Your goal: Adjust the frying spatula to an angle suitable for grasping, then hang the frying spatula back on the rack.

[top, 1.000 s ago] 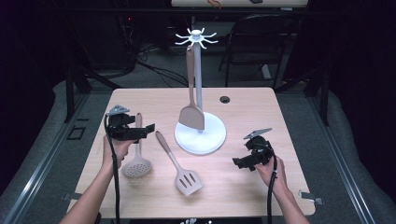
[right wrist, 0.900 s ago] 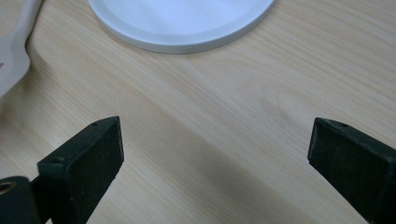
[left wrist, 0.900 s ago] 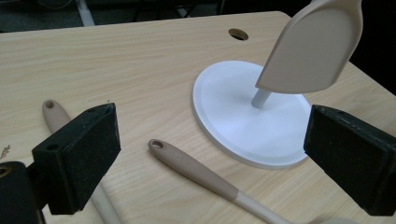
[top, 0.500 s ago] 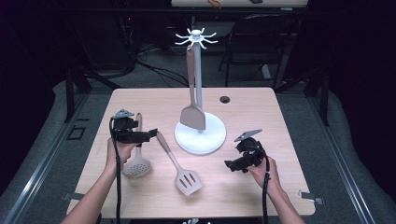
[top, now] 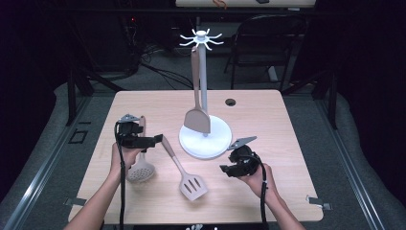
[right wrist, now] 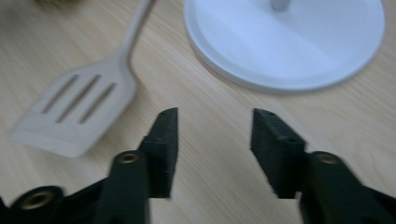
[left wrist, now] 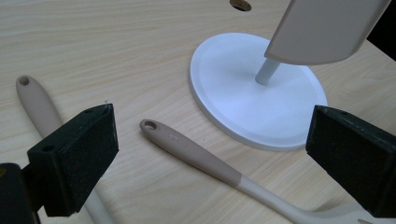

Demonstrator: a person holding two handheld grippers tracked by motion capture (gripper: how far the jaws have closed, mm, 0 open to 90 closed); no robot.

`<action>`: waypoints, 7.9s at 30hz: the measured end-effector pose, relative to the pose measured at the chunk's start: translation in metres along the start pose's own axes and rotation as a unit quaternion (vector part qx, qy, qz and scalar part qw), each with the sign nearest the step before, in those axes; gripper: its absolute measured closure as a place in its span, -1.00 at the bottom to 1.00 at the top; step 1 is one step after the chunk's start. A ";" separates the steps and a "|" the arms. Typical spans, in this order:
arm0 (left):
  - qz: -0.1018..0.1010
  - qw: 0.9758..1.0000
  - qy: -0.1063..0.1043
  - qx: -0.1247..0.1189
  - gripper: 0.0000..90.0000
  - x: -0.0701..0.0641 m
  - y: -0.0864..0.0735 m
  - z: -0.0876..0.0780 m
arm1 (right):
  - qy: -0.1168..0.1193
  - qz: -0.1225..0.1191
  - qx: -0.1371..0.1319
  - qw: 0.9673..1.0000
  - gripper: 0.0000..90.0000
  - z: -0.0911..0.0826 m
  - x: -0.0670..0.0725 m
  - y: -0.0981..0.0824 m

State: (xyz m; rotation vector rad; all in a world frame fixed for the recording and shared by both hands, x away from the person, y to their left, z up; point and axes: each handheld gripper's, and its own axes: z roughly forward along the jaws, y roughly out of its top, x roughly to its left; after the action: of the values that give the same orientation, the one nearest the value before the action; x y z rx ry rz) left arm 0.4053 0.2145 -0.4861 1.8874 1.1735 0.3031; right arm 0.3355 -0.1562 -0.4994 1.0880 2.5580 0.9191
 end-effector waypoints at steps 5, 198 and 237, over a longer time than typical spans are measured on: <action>0.002 1.000 0.004 0.001 -0.94 -0.004 0.000 0.002 | 0.029 -0.042 -0.024 0.998 0.85 -0.003 0.029 0.009; -0.034 0.984 -0.166 -0.051 0.67 -0.087 -0.033 0.025 | 0.113 0.009 -0.007 0.994 0.10 0.038 0.042 0.030; 0.041 0.974 -0.197 -0.101 0.72 -0.106 -0.002 -0.006 | -0.059 0.064 0.031 0.996 -0.98 -0.009 -0.057 -0.026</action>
State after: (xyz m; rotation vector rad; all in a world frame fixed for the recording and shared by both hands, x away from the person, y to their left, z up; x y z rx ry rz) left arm 0.3446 0.1317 -0.4605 1.7197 0.7700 0.0815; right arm 0.3573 -0.2145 -0.5110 1.2978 2.4591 0.7822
